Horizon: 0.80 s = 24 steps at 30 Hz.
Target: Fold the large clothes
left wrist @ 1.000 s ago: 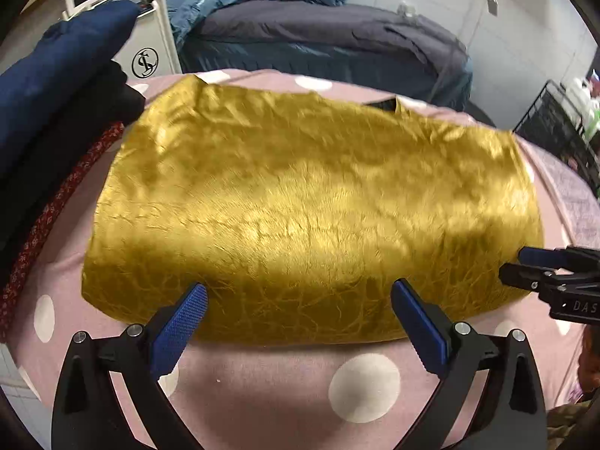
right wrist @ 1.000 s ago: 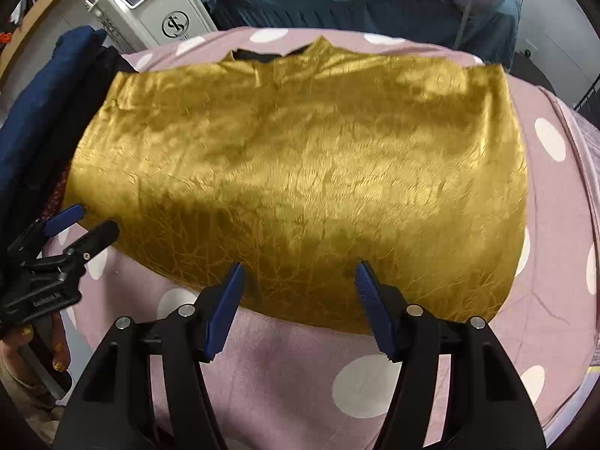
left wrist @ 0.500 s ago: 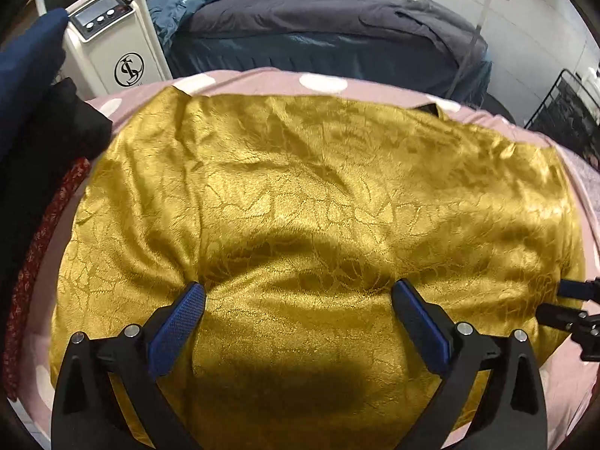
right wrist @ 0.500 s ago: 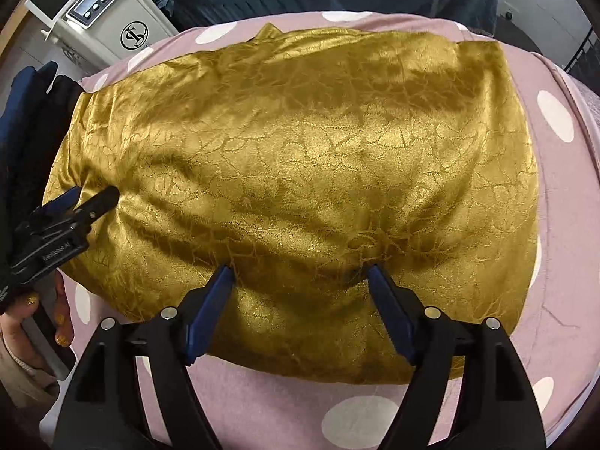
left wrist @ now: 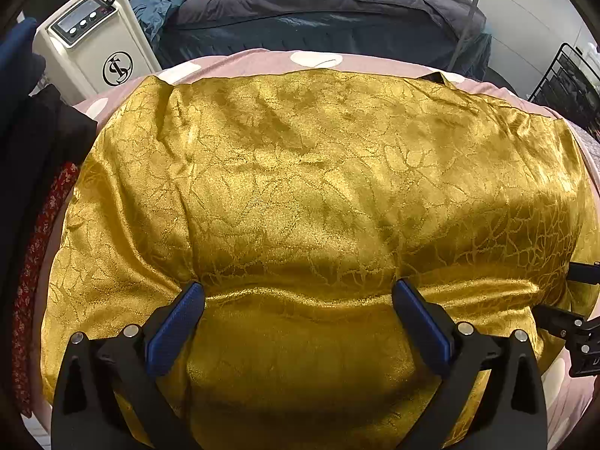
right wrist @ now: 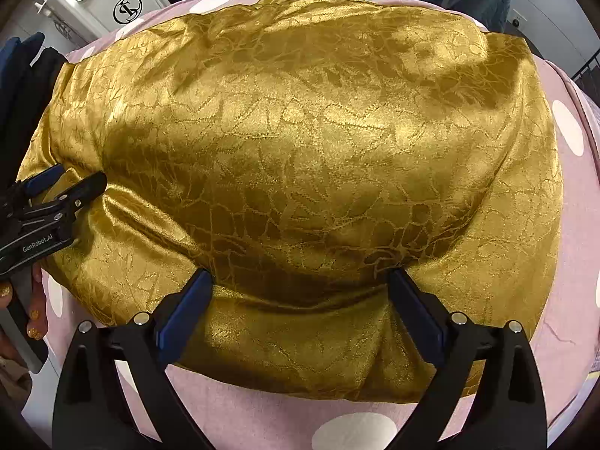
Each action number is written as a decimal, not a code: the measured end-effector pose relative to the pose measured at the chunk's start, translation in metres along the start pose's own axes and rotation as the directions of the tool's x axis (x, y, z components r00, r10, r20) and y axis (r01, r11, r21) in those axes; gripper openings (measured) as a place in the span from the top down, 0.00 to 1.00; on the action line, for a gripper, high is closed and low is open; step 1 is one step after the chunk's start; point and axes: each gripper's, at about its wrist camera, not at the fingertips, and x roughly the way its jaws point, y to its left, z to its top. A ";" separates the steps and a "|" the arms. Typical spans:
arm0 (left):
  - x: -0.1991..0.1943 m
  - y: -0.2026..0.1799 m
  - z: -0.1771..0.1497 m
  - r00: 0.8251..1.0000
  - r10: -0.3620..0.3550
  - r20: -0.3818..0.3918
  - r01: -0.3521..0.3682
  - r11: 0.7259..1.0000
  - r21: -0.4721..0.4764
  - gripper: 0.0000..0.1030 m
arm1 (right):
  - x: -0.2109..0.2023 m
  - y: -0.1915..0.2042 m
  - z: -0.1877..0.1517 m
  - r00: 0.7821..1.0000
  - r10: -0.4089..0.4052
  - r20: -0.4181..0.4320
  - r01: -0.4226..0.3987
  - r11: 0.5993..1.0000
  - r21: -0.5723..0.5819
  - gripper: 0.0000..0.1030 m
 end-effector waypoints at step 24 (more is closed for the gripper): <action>-0.077 0.180 -0.035 0.992 -0.110 0.060 0.125 0.848 -0.515 0.06 | -0.054 -0.151 -0.037 0.990 0.102 0.098 -0.134 0.902 0.410 0.09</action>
